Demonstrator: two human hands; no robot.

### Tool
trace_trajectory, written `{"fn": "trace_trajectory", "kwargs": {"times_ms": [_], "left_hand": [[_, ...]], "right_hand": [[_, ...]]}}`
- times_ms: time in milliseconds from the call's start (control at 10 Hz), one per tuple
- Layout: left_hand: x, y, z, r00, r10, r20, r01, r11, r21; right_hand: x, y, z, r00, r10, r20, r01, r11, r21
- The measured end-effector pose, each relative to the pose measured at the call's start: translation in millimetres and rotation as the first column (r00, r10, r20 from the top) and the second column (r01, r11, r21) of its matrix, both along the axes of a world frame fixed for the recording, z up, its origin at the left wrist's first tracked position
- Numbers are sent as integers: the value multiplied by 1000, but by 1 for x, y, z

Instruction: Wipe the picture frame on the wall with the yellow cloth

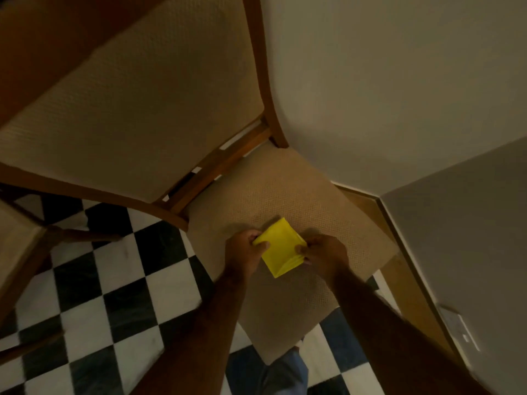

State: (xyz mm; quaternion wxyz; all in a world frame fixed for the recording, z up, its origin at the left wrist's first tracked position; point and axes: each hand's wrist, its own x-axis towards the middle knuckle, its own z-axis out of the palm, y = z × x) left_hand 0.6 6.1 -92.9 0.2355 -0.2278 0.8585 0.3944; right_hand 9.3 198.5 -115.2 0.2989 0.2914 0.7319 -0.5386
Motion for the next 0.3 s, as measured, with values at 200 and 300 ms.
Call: {"fn": "trace_trajectory", "kwargs": {"times_ms": [200, 300], "left_hand": [[6, 6, -17, 976, -214, -27, 204, 955, -215], [6, 13, -10, 923, -383, -22, 343, 850, -399]], "right_hand": [[16, -2, -15, 899, 418, -131, -359, 875, 326], [14, -4, -7, 842, 526, -115, -384, 737, 556]]}}
